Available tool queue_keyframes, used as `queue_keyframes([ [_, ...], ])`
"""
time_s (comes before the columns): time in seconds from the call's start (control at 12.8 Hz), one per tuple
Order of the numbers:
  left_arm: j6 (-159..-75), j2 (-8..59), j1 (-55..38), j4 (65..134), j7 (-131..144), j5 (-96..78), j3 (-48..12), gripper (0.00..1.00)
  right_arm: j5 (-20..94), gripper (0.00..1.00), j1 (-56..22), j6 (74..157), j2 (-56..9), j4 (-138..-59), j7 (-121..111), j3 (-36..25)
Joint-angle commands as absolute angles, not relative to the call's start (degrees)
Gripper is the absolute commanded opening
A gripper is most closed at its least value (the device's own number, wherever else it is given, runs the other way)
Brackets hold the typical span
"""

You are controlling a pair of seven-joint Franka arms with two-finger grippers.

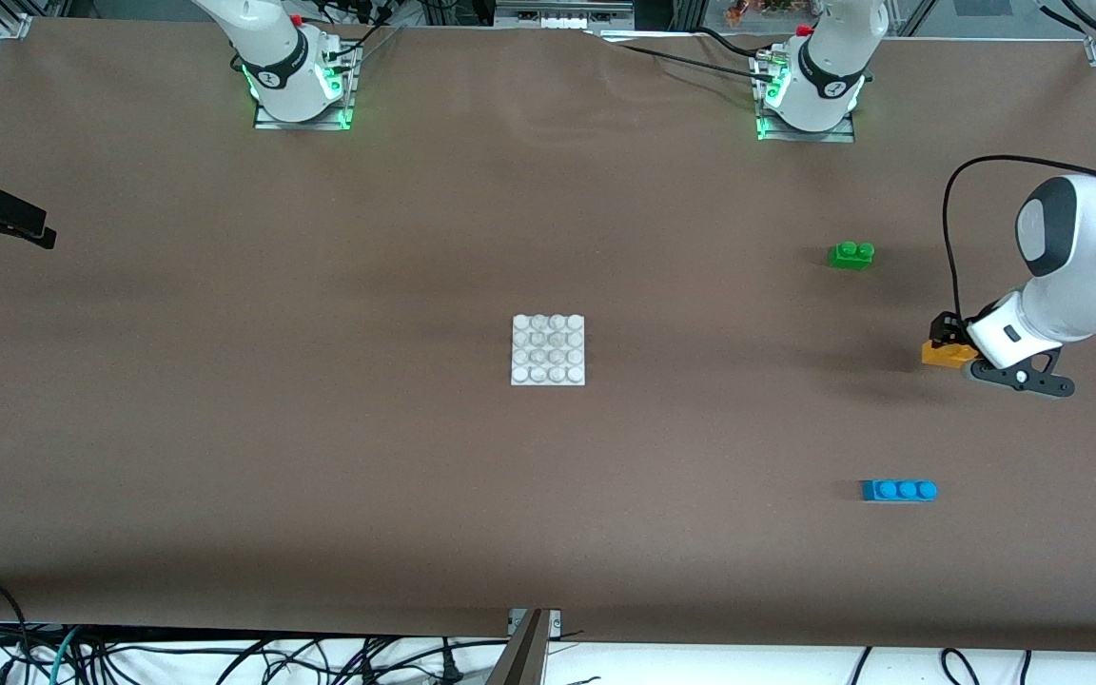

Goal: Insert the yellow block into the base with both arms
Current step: 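Carry the yellow brick with the left gripper over the white plate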

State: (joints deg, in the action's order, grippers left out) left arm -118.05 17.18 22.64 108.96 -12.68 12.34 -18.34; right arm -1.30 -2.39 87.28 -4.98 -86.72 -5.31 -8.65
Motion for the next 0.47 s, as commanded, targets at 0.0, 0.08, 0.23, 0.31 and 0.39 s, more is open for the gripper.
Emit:
queue_keyframes([
  [0.0,-108.2,18.2,21.6,101.1,-4.9,13.1,-25.7,0.24,-2.1,1.00,-2.1,86.7,-4.8,-86.5,-5.9,-8.3],
  [0.08,-106.4,18.4,20.2,99.9,-1.0,12.8,-27.6,0.24,-2.0,1.00,-2.1,86.7,-4.8,-86.5,-5.8,-8.3],
  [0.23,-105.9,19.1,14.0,97.7,2.5,10.2,-29.5,0.24,-2.1,1.00,-2.3,86.7,-4.8,-86.5,-5.8,-8.1],
  [0.31,-105.9,21.0,9.8,94.8,6.9,8.4,-29.4,0.24,-2.1,1.00,-2.4,86.7,-4.8,-86.4,-5.8,-8.1],
  [0.39,-105.9,23.1,7.0,92.5,11.6,7.0,-29.4,0.24,-2.1,1.00,-2.4,86.7,-4.8,-86.4,-5.8,-8.2],
])
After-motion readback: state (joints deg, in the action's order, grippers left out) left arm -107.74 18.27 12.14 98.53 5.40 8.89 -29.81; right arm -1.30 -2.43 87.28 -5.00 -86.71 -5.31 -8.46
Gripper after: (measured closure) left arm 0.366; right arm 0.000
